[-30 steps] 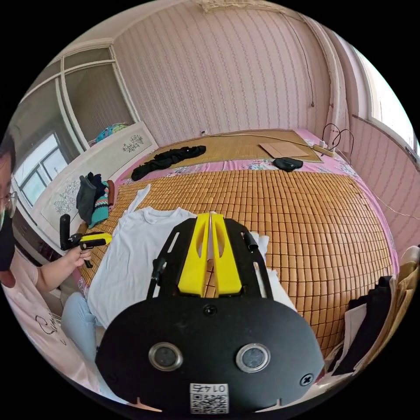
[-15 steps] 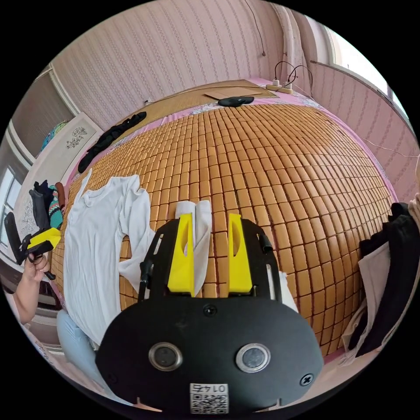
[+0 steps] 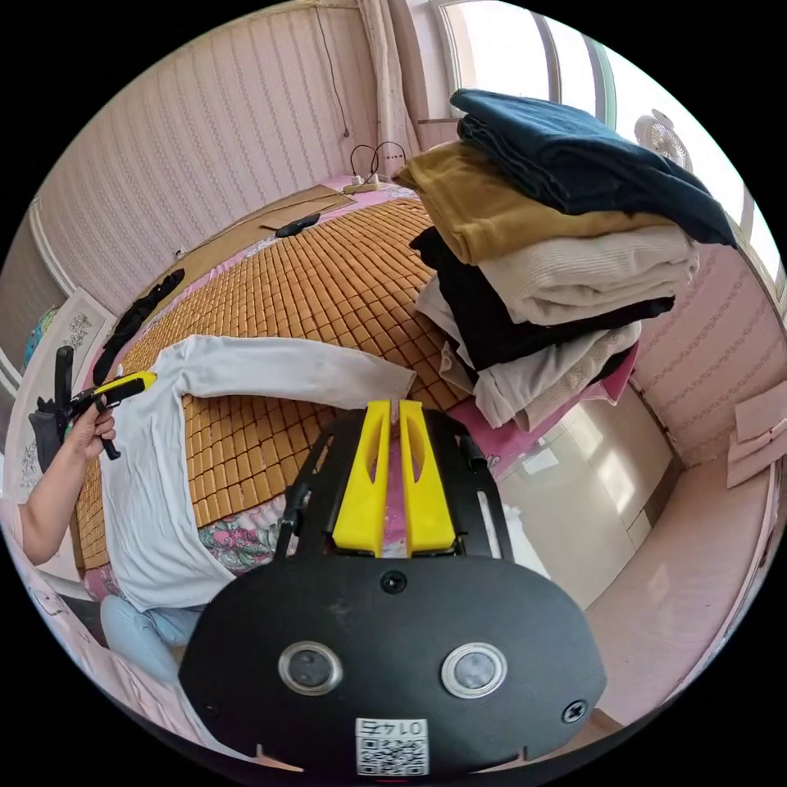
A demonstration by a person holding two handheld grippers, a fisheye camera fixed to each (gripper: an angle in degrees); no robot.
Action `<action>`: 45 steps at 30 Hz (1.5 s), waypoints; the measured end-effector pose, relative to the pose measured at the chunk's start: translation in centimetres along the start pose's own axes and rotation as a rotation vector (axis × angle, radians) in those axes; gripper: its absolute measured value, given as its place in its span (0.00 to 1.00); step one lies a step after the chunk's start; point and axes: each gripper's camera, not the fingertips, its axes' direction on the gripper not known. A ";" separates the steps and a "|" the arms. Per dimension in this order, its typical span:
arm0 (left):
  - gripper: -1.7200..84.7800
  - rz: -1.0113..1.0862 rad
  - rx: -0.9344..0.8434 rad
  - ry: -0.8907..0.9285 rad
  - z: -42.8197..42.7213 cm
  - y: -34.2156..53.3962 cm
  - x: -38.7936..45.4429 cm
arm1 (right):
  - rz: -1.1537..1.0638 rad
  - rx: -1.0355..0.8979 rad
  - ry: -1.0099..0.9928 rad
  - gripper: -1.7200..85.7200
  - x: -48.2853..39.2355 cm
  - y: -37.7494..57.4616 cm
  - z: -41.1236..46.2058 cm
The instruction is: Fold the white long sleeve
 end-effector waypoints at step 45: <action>0.07 -0.007 0.053 -0.236 -10.9 6.6 5.5 | -0.454 -0.245 -0.233 0.09 -16.3 -4.9 4.4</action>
